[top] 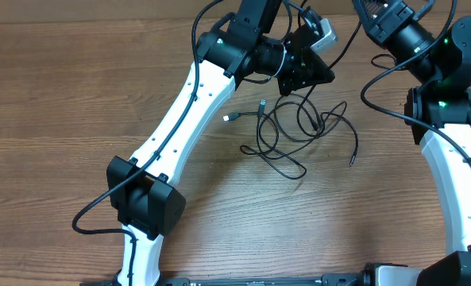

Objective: Untangle cables

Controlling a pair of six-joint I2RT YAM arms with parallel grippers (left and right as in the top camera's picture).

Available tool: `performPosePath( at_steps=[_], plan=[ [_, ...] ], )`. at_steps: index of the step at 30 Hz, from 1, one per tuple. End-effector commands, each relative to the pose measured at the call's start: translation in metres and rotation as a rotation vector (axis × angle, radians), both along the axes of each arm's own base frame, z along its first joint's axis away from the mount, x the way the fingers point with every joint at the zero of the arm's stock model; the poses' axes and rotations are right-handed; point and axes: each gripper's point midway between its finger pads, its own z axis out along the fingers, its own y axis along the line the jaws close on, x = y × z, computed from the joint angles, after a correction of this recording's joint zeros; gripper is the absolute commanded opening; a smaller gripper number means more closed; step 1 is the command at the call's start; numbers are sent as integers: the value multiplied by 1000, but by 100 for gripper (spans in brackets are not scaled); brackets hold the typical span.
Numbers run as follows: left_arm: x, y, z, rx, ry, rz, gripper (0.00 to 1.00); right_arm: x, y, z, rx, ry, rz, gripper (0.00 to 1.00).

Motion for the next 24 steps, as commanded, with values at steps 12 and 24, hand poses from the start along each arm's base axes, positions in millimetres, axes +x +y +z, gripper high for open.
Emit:
performPosePath(
  at_steps=[12, 24],
  plan=[
    [-36, 43, 111, -339, 46, -254, 4, 0, 2, -9, -70, 17, 1, 79],
    [-38, 120, 223, -429, -157, -93, 4, 1, 1, -42, -192, 72, -3, 100]
  ],
)
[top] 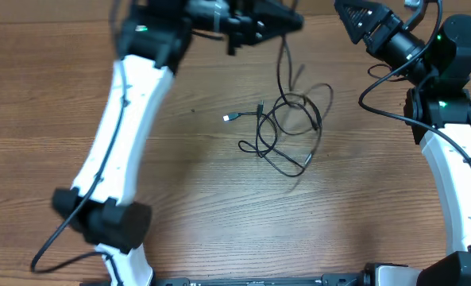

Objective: Untangle cables

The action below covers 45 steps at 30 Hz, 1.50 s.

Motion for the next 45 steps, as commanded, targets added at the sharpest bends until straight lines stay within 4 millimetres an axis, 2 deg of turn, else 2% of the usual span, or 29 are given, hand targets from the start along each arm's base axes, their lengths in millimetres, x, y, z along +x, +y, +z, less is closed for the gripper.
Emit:
performPosePath(
  at_steps=[1, 7, 11, 16, 21, 27, 31, 32, 38, 41, 45],
  plan=[
    [-22, 30, 52, -38, -21, 31, 4, 0, 0, -1, -72, -26, 2, 100],
    [-21, 56, 87, -85, -40, 95, 4, -6, 1, -30, -128, 66, 19, 100],
    [-15, 59, 100, -126, -36, 143, 4, -10, 1, -43, -164, 99, 32, 100],
    [-5, 62, 113, -181, -24, 213, 4, -11, 1, -47, -173, 111, 35, 100],
    [17, 75, 124, -246, -5, 335, 4, -11, 1, -47, -173, 110, 36, 100],
    [53, 118, 132, -313, 19, 534, 4, -12, 2, -48, -172, 117, 39, 100],
    [74, 145, 122, -304, 93, 633, 4, -12, 2, -48, -172, 116, 39, 100],
    [88, 157, 112, -298, 168, 700, 4, -12, 2, -48, -172, 116, 39, 100],
    [119, 185, 79, -268, 347, 882, 4, -12, 2, -48, -172, 116, 39, 100],
    [135, 200, 52, -244, 477, 1012, 4, -12, 2, -48, -172, 116, 39, 100],
    [149, 227, 2, -186, 695, 1228, 4, -12, 1, -48, -172, 116, 38, 100]
  ],
)
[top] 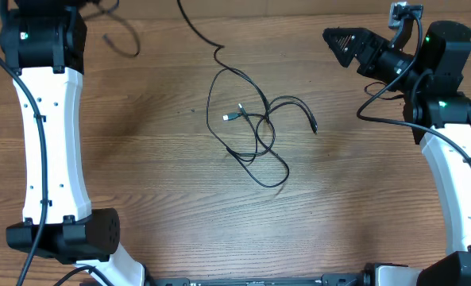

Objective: Untangle cables

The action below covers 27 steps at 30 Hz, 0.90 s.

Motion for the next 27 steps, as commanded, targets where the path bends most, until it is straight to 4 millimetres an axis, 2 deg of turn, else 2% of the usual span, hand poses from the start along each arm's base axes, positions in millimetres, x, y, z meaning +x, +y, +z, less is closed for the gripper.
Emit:
performPosePath(
  at_steps=[1, 5, 12, 19, 27],
  plan=[
    [13, 38, -23, 29, 118, 248, 4, 2, 1, 10, -9, -31, 1, 100],
    [13, 47, -40, 51, 189, 307, 4, 2, 0, 10, -10, -32, -1, 100],
    [12, 44, -40, 35, 197, 297, 4, 2, 0, 10, -10, -32, -1, 100],
    [-4, 13, -13, -40, 132, 98, 4, 2, 0, 10, -11, -32, -1, 100],
    [-39, -28, 32, -52, -76, -239, 4, 3, 0, 12, -10, -42, 0, 100]
  ],
)
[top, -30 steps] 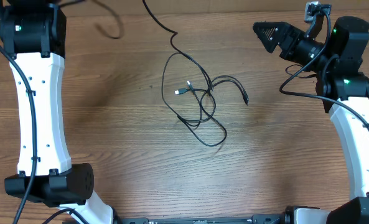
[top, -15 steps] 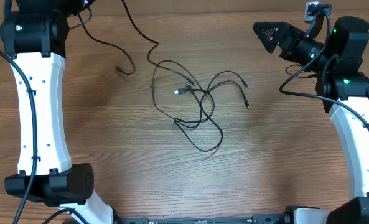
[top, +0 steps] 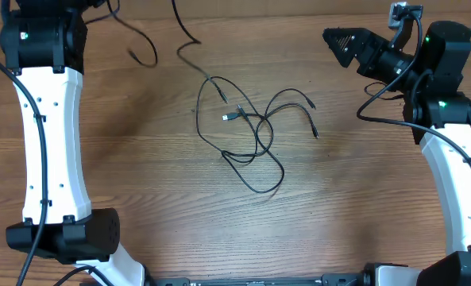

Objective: Untangle cables

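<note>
A tangle of thin black cables [top: 255, 135] lies in the middle of the wooden table [top: 164, 214]. Its loops overlap, and plug ends show at the small light connector [top: 228, 117] and at the right tips [top: 314, 133]. One strand [top: 183, 44] runs from the tangle up and off the top edge. My left arm [top: 48, 119] stands at the far left, and its gripper is beyond the frame. My right gripper [top: 330, 37] hovers at the far right, apart from the cables; its jaw gap cannot be made out.
The right arm's white link [top: 457, 191] runs down the right side. A loose dark wire [top: 144, 52] hangs near the left arm's top. Both arm bases sit at the near edge.
The strand leading off the top edge has shifted left and now curls slackly. The left loop of the tangle has narrowed and a second plug tip shows at the right. Both arms stay put.
My left gripper was first down at the far side of the tangle. Then the left arm stood further left with a strand raised. Later it was at the far left, gripper out of frame, and the tangle lay dragged leftward and looser. Now the strand is slack.
</note>
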Controlling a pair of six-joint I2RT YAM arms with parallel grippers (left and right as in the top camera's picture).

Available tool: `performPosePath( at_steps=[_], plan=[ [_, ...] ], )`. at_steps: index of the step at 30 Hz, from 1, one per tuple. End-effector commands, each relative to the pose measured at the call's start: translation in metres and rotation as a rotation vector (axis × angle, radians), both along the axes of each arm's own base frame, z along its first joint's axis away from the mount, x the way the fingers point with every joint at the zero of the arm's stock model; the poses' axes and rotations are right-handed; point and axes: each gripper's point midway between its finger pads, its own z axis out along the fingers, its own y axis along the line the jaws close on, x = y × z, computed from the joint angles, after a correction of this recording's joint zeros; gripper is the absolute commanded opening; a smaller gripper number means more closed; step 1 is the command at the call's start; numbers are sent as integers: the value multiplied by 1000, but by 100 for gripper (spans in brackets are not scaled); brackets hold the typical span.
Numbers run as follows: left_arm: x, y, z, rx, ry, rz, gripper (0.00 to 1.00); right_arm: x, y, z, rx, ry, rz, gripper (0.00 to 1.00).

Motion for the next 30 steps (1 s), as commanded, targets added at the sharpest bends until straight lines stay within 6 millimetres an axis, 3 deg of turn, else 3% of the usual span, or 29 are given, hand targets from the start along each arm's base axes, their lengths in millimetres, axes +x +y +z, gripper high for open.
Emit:
performPosePath(
  at_steps=[1, 4, 5, 10, 17, 30],
  plan=[
    [-40, -27, 26, -3, -95, -233, 4, 3, 1, 13, -9, -50, 6, 100],
    [-48, -35, 26, 12, -114, -290, 4, -2, 11, 27, -4, -127, 85, 100],
    [-53, -43, 24, 29, -130, -326, 4, -13, 25, 46, -21, -253, 208, 100],
    [-59, -58, 13, 51, -106, -363, 4, -40, 45, 81, -55, -518, 430, 100],
    [-62, -91, 5, 65, -78, -366, 4, -46, 50, 88, -72, -581, 470, 100],
    [-68, -161, -1, 152, -133, -305, 4, -62, 85, 105, -76, -709, 554, 100]
  ],
)
